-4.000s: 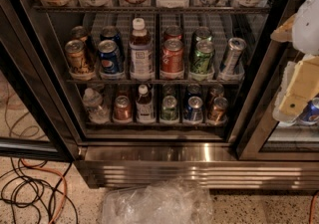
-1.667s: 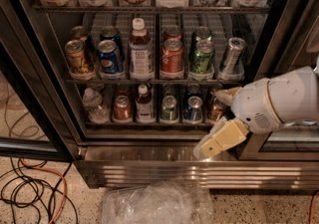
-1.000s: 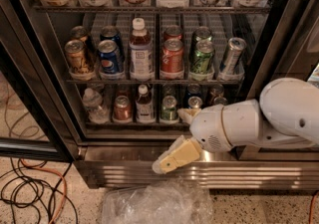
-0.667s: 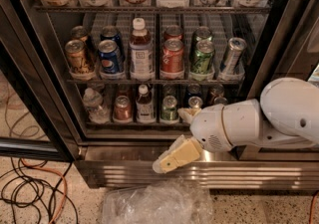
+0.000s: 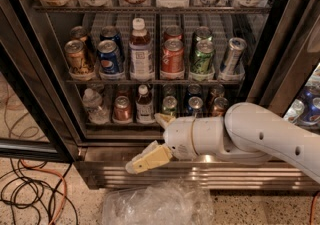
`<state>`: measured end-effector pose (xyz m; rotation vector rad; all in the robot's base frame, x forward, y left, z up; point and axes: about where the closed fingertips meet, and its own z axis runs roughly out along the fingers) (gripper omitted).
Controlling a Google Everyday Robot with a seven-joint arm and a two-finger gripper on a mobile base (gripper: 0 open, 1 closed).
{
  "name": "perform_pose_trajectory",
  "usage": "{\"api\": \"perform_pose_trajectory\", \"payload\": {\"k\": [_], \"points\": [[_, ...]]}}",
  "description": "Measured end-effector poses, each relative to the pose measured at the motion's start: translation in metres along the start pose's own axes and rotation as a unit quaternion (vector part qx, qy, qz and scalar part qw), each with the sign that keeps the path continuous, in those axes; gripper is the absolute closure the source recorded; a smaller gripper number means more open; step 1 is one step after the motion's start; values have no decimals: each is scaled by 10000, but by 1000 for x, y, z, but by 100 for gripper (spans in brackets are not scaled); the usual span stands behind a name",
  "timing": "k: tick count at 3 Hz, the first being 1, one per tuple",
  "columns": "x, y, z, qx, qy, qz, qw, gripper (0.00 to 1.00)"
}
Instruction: Pick water bottle from bottom shelf of fridge
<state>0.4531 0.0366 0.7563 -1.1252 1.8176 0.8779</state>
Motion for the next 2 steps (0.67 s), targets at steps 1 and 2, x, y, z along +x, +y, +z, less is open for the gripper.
{"api": "perform_pose_trajectory", "payload": {"k": [1, 2], "points": [[0, 1, 0, -10, 2, 2, 10000, 0], [4, -4, 7, 293, -34, -79, 9995, 0]]}}
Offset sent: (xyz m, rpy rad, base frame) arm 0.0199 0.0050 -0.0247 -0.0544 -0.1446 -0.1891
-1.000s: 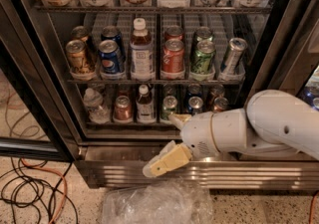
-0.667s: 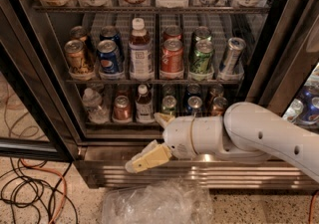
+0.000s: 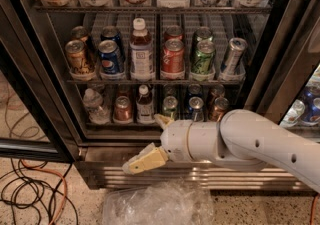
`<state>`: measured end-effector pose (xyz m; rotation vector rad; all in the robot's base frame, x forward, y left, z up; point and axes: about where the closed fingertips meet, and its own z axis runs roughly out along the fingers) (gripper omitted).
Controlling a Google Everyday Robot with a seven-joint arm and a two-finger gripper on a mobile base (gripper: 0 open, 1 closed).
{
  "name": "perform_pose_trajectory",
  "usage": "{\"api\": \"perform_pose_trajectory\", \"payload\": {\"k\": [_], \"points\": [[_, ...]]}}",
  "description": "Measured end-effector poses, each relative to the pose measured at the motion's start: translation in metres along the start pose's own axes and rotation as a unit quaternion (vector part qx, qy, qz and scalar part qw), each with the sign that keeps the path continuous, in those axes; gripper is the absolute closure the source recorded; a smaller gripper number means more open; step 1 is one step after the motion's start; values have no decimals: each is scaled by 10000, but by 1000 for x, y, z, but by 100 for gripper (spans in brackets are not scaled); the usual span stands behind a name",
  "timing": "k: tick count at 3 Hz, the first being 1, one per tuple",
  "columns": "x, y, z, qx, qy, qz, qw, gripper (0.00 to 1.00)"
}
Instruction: Pick water bottle from bottom shelf of fridge
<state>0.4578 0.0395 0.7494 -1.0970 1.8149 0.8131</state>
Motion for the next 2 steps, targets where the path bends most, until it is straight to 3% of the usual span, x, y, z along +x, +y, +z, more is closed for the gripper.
{"api": "perform_pose_trajectory", "payload": {"k": [1, 2], "points": [[13, 7, 20, 378, -230, -252, 9987, 0], [-12, 11, 33, 555, -385, -552, 9962, 0]]}}
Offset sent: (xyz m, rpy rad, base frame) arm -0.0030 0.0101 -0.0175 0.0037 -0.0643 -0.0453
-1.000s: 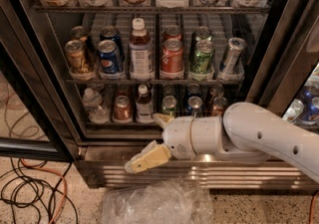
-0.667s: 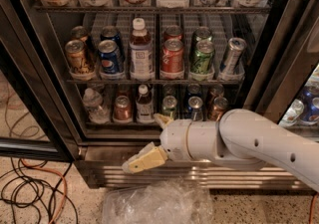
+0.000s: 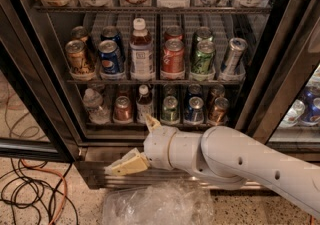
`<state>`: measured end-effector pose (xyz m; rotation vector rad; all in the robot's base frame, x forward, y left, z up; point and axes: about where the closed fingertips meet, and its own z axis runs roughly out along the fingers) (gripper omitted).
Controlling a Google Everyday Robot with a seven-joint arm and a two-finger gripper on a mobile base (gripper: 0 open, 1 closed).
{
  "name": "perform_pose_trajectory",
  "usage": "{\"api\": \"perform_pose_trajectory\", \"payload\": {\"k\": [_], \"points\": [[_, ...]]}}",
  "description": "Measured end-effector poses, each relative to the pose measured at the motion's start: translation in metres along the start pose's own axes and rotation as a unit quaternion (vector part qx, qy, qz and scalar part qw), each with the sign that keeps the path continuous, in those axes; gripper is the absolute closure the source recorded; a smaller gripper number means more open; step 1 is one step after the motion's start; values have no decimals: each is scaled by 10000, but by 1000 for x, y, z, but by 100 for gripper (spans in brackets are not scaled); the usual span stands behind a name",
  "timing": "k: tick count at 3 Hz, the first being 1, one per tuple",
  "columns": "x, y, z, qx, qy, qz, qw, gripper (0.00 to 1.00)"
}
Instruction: Pick water bottle from bottom shelf of fridge
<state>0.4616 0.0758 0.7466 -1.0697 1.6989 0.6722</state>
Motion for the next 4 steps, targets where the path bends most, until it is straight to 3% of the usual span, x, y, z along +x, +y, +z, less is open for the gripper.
{"api": "perform_pose_trajectory", "payload": {"k": [1, 3, 4], "points": [[10, 4, 0, 160, 76, 45, 9998, 0], [13, 0, 44, 732, -321, -432, 9959, 0], [17, -21, 43, 1123, -287, -353, 9926, 0]]}}
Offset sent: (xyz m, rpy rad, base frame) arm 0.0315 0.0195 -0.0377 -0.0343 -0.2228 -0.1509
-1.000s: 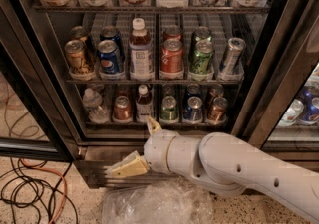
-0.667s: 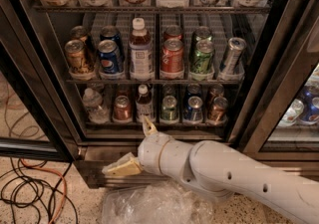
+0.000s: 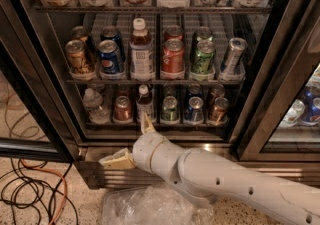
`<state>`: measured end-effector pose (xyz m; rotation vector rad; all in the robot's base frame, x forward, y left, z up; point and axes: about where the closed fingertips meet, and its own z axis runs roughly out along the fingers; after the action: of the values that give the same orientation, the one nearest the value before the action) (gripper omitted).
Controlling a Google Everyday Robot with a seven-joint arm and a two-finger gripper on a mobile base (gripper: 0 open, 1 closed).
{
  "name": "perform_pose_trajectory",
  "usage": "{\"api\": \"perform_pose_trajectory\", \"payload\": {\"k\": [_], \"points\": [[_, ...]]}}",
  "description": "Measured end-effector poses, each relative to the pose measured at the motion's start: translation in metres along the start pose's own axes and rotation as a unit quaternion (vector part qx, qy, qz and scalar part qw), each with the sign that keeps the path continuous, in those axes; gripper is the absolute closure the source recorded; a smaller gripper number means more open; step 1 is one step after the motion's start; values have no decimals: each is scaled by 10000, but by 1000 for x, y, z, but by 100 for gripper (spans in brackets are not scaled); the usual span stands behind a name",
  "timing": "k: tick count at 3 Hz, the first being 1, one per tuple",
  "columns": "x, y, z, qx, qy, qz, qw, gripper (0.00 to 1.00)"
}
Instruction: Pick water bottle from bottom shelf of fridge
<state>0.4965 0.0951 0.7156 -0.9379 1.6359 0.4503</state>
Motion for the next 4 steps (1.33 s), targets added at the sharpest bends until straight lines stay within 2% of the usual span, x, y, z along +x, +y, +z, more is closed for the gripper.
{"api": "perform_pose_trajectory", "payload": {"k": [1, 2, 3, 4], "points": [[0, 14, -2, 182, 166, 72, 9997, 0], [0, 54, 9, 291, 379, 200, 9987, 0], [5, 37, 8, 677, 450, 185, 9965, 0], [5, 37, 8, 677, 450, 185, 9965, 0]]}}
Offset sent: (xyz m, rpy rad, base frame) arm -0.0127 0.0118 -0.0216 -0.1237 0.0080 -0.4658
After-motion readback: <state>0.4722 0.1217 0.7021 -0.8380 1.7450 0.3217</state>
